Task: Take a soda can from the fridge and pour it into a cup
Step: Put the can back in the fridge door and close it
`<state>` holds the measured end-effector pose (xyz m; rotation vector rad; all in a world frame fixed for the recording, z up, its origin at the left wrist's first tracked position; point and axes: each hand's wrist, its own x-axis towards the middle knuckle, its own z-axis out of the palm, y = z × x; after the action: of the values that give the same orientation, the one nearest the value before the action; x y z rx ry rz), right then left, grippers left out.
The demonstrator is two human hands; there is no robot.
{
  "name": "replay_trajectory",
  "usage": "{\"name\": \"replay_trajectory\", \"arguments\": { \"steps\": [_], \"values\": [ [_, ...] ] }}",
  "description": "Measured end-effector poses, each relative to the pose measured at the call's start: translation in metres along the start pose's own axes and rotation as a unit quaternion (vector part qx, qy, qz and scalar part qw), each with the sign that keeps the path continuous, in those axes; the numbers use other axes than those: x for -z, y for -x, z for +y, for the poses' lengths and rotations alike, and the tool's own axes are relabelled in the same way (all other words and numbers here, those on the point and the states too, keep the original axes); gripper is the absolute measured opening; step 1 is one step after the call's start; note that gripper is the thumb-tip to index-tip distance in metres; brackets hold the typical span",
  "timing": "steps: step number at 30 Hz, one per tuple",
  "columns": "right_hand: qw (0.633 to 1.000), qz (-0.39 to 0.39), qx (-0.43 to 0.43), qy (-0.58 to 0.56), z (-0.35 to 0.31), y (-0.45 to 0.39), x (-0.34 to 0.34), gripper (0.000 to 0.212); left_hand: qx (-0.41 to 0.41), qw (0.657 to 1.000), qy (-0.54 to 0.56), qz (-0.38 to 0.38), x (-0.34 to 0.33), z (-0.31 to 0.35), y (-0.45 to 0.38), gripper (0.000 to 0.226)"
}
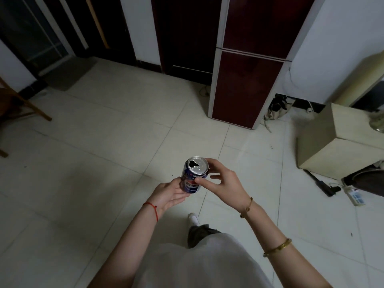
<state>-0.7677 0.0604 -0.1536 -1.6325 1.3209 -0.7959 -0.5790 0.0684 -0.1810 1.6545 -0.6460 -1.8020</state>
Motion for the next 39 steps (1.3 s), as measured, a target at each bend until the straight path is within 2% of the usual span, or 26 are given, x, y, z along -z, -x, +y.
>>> {"name": "replay_trajectory", "arguments": {
  "steps": [7, 15, 22, 30, 39],
  "values": [
    [0.999, -0.019, 0.030, 0.007, -0.016, -0.141, 0.025, 0.052, -0.022, 0.999, 0.027, 0.023, 0.008, 0.107, -0.079, 0.028],
    [0.999, -0.021, 0.036, 0.011, -0.019, -0.275, 0.032, 0.051, -0.019, 0.999, 0.034, 0.027, 0.031, 0.199, -0.176, 0.031],
    [1.000, -0.003, 0.021, 0.011, -0.019, -0.409, 0.024, 0.053, -0.012, 1.000, 0.006, 0.000, 0.065, 0.290, -0.279, 0.042],
    [0.999, 0.034, 0.014, -0.006, -0.043, -0.555, 0.012, 0.052, -0.034, 0.999, -0.035, -0.016, 0.115, 0.411, -0.378, 0.041],
    [0.996, 0.080, -0.020, -0.013, -0.040, -0.663, 0.044, 0.051, -0.018, 0.994, -0.082, -0.076, 0.104, 0.505, -0.473, 0.041]
  ]
}}
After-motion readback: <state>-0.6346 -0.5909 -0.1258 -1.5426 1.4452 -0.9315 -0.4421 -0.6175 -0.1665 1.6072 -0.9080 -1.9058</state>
